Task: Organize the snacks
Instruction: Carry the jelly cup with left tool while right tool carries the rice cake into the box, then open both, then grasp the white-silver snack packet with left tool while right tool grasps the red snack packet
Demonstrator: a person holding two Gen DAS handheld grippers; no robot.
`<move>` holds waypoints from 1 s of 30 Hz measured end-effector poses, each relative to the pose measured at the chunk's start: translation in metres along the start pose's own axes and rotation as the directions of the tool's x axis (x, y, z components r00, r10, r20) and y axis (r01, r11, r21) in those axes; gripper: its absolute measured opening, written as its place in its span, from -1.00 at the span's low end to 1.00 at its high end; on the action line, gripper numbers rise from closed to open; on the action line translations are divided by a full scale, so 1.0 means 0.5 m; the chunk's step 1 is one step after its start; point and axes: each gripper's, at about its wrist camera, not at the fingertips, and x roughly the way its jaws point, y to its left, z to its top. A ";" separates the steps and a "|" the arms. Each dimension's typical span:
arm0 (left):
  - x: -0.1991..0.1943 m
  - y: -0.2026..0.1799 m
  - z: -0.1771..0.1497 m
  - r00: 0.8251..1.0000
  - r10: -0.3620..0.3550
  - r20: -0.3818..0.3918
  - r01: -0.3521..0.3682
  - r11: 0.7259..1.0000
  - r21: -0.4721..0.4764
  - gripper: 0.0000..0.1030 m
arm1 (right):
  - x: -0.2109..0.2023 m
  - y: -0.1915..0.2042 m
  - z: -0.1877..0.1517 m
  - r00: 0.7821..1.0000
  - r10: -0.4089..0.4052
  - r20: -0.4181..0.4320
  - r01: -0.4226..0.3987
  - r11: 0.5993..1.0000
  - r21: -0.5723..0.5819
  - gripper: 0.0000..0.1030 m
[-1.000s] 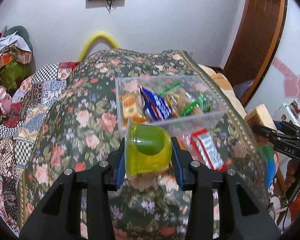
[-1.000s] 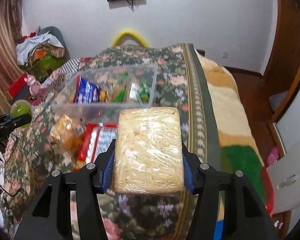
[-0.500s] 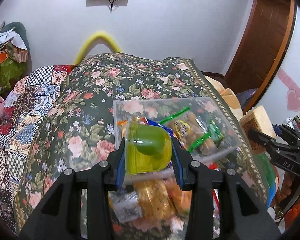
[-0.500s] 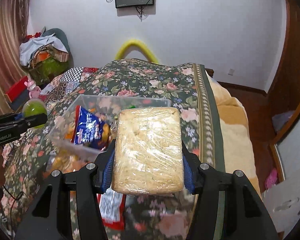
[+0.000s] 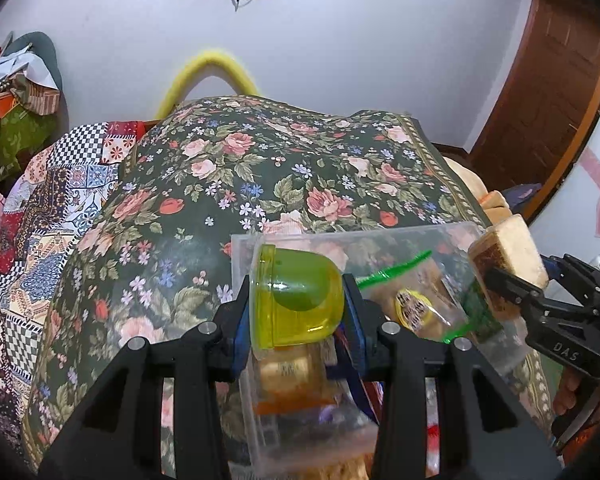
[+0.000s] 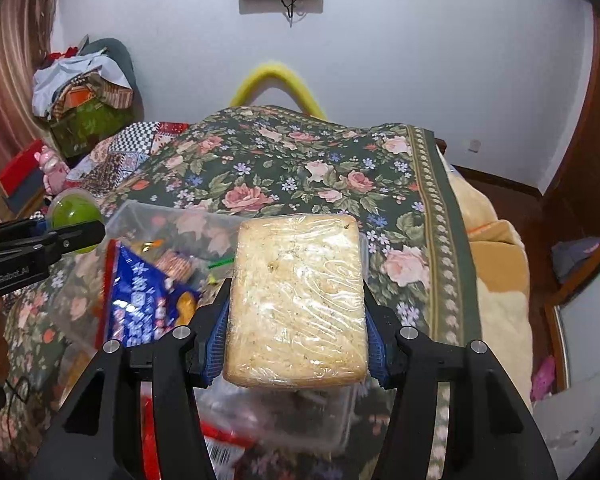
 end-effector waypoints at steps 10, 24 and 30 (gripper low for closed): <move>0.061 0.022 -0.002 0.999 -0.011 -0.035 0.007 0.996 -0.089 -0.22 | 0.068 -0.015 0.007 0.999 0.000 -0.052 0.001 1.000 0.009 0.02; -0.062 -0.006 -0.006 0.999 0.032 0.042 -0.032 0.999 -0.001 0.08 | -0.016 0.006 0.009 1.000 0.017 0.008 -0.017 1.000 -0.004 0.32; -0.128 -0.001 -0.035 0.998 0.044 0.046 -0.045 0.999 0.011 0.30 | -0.079 0.024 -0.019 0.999 0.036 0.034 -0.035 0.999 -0.005 0.60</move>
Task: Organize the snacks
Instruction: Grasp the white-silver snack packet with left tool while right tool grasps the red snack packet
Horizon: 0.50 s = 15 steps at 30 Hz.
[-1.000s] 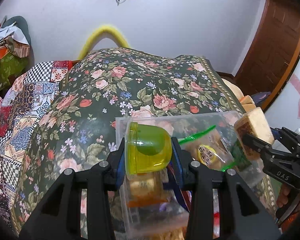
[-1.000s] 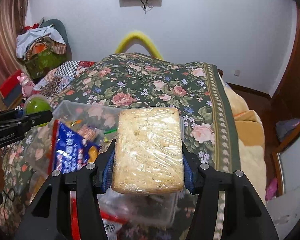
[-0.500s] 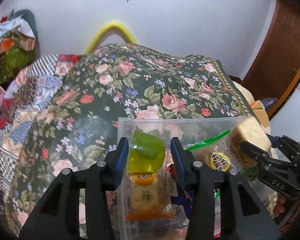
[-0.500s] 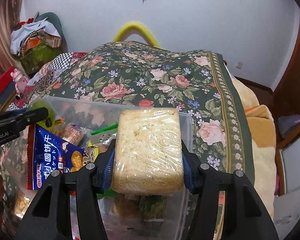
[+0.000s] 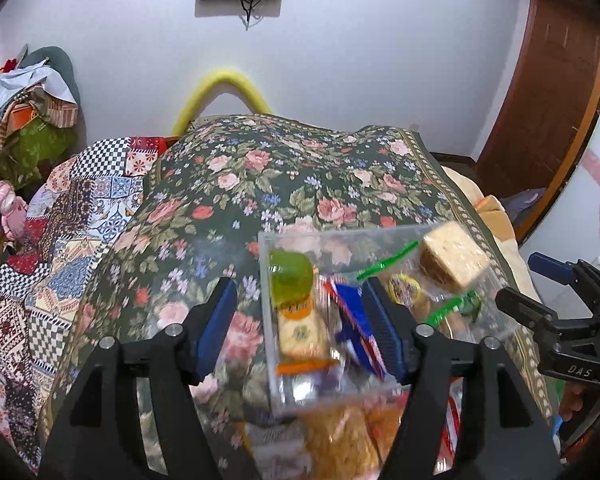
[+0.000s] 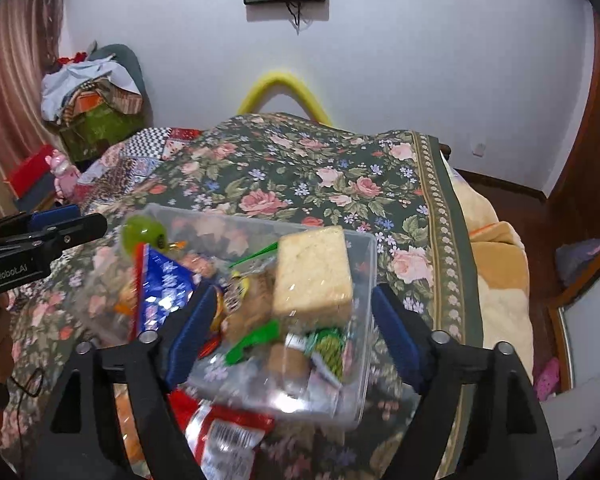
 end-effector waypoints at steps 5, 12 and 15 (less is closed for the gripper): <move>-0.024 0.021 -0.048 0.998 -0.029 -0.065 0.028 1.000 -0.010 0.33 | -0.025 0.022 -0.036 1.000 0.007 -0.017 -0.008 1.000 -0.014 0.64; -0.022 0.041 -0.138 0.989 0.011 -0.146 -0.006 0.999 0.033 0.33 | -0.033 0.047 -0.102 0.997 0.011 -0.075 -0.013 1.000 -0.027 0.66; -0.007 0.059 -0.173 0.982 0.008 -0.187 -0.006 1.000 0.015 0.33 | -0.028 0.053 -0.126 0.994 0.024 -0.109 -0.026 1.000 -0.012 0.66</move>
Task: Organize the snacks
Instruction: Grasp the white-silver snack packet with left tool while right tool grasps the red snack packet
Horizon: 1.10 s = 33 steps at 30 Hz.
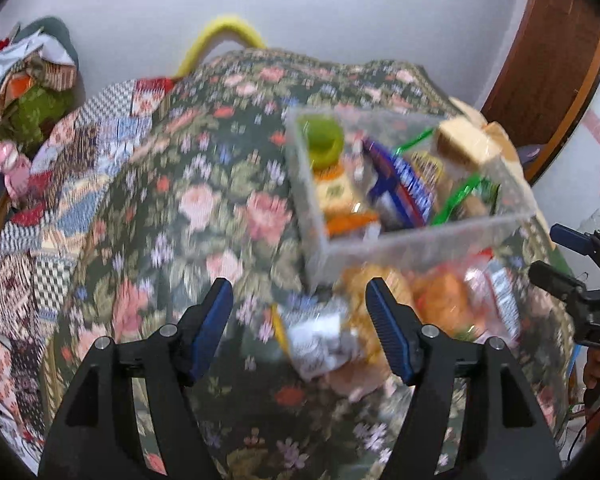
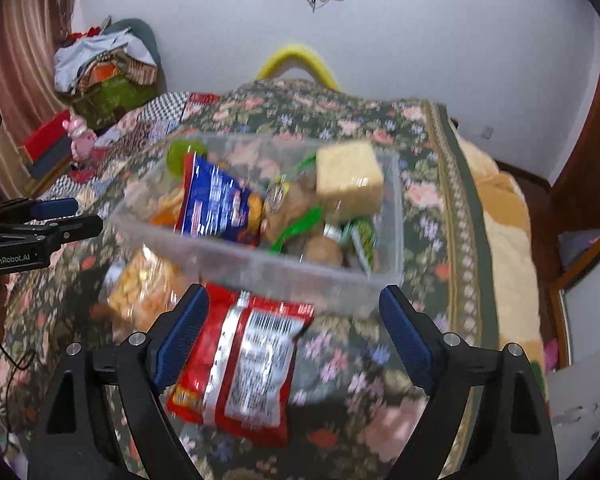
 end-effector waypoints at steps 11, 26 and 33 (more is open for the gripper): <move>0.082 0.031 -0.057 0.994 -0.065 -0.091 0.059 0.996 -0.065 0.38 | 0.077 0.029 -0.058 0.991 0.045 -0.130 -0.044 0.999 0.013 0.66; 0.117 -0.011 -0.038 0.983 -0.163 -0.083 0.156 0.984 -0.089 0.41 | 0.099 0.017 -0.073 0.984 0.103 -0.146 -0.091 0.992 0.082 0.75; 0.153 -0.020 -0.038 0.988 -0.126 -0.088 0.121 0.991 -0.056 0.45 | 0.093 0.011 -0.080 0.985 0.103 -0.140 -0.095 0.993 0.066 0.55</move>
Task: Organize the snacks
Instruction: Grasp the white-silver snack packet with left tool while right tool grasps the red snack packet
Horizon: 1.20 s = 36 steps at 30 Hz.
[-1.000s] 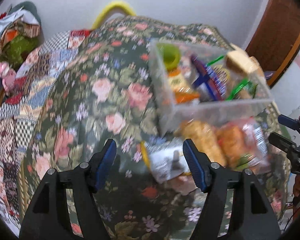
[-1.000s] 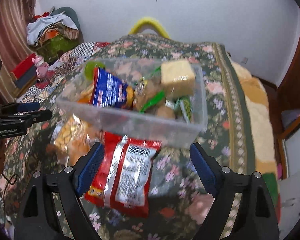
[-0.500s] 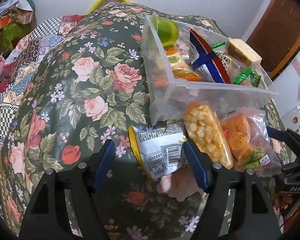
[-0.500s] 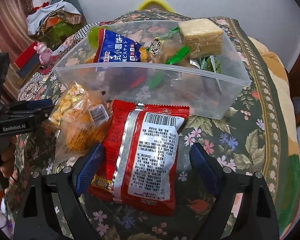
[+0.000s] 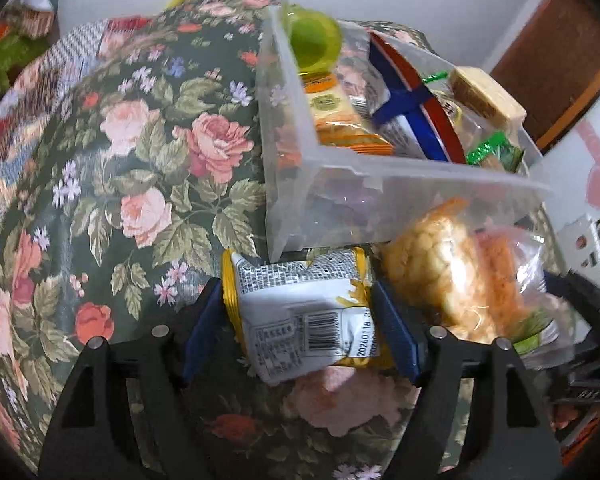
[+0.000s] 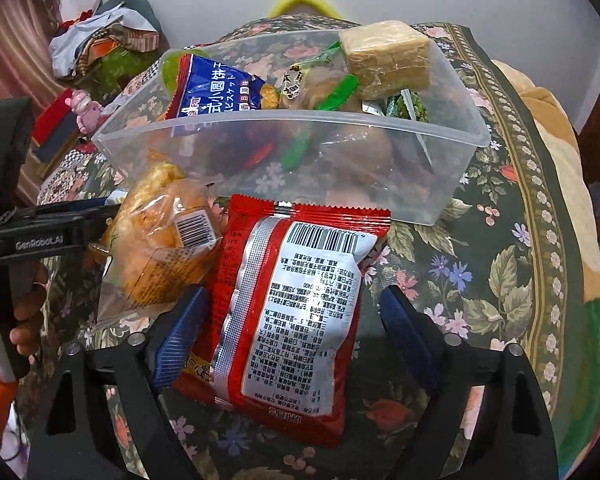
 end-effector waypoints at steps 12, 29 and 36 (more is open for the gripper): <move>-0.049 0.001 -0.047 0.998 0.051 0.032 -0.052 0.998 0.032 -0.02 | -0.027 -0.018 -0.018 0.999 -0.024 0.030 0.023 0.999 0.032 0.24; -0.211 -0.040 -0.014 0.977 0.045 0.211 -0.058 0.997 0.057 -0.03 | -0.096 -0.040 -0.015 0.994 -0.001 0.106 -0.009 0.996 0.085 -0.48; -0.242 -0.063 0.033 0.960 0.028 0.278 -0.052 0.995 0.080 -0.03 | -0.143 -0.041 0.011 0.984 -0.040 0.171 0.030 0.998 0.056 -0.50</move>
